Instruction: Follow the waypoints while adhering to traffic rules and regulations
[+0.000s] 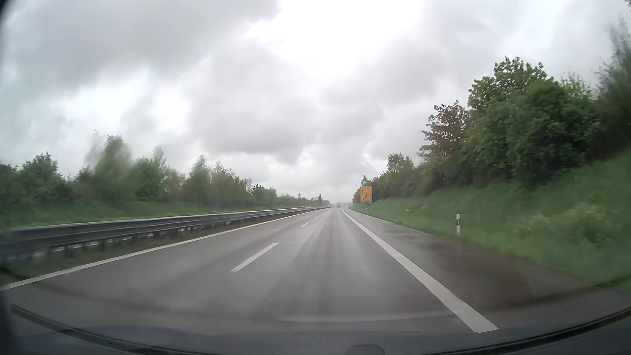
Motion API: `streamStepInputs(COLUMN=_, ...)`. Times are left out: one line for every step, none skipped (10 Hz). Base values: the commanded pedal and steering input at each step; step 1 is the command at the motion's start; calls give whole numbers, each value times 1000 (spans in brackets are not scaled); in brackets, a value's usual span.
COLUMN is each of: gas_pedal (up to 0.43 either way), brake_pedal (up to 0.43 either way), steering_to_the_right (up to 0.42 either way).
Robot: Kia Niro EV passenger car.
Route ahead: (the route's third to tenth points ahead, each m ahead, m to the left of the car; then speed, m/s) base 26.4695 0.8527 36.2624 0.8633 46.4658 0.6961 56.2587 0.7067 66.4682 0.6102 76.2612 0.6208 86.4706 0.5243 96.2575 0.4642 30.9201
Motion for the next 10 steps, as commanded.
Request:
streamStepInputs(gas_pedal=299, brake_pedal=0, steering_to_the_right=0)
streamStepInputs(gas_pedal=299, brake_pedal=0, steering_to_the_right=0)
streamStepInputs(gas_pedal=299, brake_pedal=0, steering_to_the_right=0)
streamStepInputs(gas_pedal=299, brake_pedal=0, steering_to_the_right=-1)
streamStepInputs(gas_pedal=299, brake_pedal=0, steering_to_the_right=0)
streamStepInputs(gas_pedal=299, brake_pedal=0, steering_to_the_right=0)
streamStepInputs(gas_pedal=299, brake_pedal=0, steering_to_the_right=-1)
streamStepInputs(gas_pedal=299, brake_pedal=0, steering_to_the_right=-1)
streamStepInputs(gas_pedal=299, brake_pedal=0, steering_to_the_right=-1)
streamStepInputs(gas_pedal=299, brake_pedal=0, steering_to_the_right=-1)
